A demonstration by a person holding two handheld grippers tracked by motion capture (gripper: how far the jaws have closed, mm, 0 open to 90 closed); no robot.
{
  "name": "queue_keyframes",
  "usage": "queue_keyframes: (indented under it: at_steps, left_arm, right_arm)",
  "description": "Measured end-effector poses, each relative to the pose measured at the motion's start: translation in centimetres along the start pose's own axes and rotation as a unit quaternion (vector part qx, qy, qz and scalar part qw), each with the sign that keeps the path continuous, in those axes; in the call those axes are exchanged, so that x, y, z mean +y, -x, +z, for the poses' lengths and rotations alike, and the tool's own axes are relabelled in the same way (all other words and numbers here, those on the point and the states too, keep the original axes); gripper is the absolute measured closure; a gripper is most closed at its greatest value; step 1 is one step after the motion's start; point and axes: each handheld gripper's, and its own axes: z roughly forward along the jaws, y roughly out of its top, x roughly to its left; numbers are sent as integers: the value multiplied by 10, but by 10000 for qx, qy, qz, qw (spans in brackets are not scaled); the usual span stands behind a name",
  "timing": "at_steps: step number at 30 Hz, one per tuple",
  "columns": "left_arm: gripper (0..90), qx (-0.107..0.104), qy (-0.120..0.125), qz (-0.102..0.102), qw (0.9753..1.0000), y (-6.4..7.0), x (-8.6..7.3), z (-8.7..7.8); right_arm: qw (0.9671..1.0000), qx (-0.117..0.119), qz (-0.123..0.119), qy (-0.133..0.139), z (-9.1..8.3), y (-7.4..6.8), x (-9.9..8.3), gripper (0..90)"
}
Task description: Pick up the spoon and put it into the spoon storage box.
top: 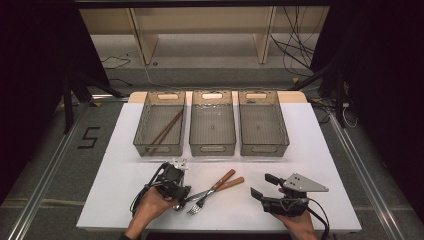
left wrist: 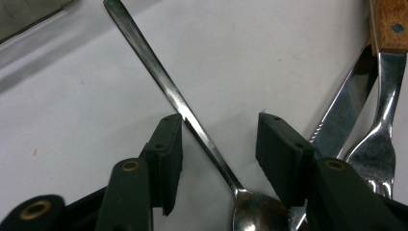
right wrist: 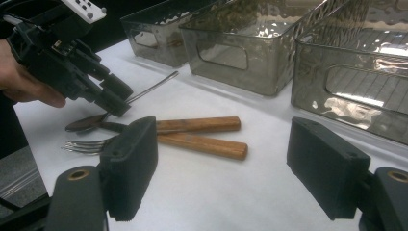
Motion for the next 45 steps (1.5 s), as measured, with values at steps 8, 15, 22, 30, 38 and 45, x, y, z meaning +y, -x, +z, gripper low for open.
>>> queue_keyframes:
  at_steps: [8,15,22,30,38,45]
  left_arm:
    - [584,-16,-25,132,9999,0,-2,-1]
    - [740,-147,-141,187,9996,-7,-2,-4]
    - [790,-244,-307,196,9990,-16,-3,-8]
    - [824,-341,-418,46,9985,-30,-5,-11]
    - [857,-323,-430,-14,9986,-36,-5,-16]
    - [890,-144,-311,-111,9994,-44,-5,-22]
  right_arm:
    - [10000,-6,-2,17,0,0,0,270]
    - [10000,2,1,19,-1,0,0,271]
    - [10000,6,-22,18,-1,-1,0,271]
    - [10000,17,-16,25,-1,-1,0,271]
    - [10000,19,14,42,-1,0,1,271]
    - [10000,21,16,49,-1,0,1,271]
